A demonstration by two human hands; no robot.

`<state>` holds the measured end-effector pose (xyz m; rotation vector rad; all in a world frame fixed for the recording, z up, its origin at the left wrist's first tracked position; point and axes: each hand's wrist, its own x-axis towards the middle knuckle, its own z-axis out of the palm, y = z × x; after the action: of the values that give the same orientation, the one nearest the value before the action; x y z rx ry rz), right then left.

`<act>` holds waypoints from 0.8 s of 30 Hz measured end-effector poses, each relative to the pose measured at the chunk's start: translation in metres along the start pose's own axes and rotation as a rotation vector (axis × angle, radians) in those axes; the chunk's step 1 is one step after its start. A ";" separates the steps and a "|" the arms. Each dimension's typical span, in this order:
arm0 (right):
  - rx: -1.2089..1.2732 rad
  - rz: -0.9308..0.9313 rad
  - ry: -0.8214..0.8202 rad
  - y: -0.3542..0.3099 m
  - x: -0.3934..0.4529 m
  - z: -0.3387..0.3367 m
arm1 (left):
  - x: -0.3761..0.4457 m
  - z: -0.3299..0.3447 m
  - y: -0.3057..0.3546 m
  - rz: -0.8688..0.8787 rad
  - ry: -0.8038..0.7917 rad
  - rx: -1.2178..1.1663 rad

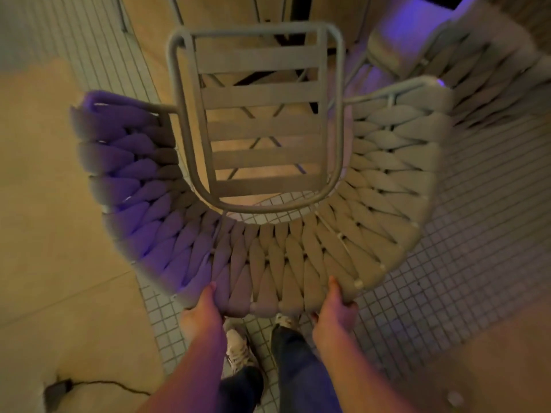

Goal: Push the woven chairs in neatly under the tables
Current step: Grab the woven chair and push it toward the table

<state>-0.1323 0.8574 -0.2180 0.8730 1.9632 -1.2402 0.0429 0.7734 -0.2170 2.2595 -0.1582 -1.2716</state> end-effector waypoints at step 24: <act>0.087 -0.281 -0.136 -0.217 -0.027 0.148 | -0.022 0.127 0.222 0.212 -0.071 -0.237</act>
<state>-0.2667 0.6431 -0.1402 0.5489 1.9822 -1.5123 -0.0392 0.5430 -0.1404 1.9430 -0.2520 -1.1919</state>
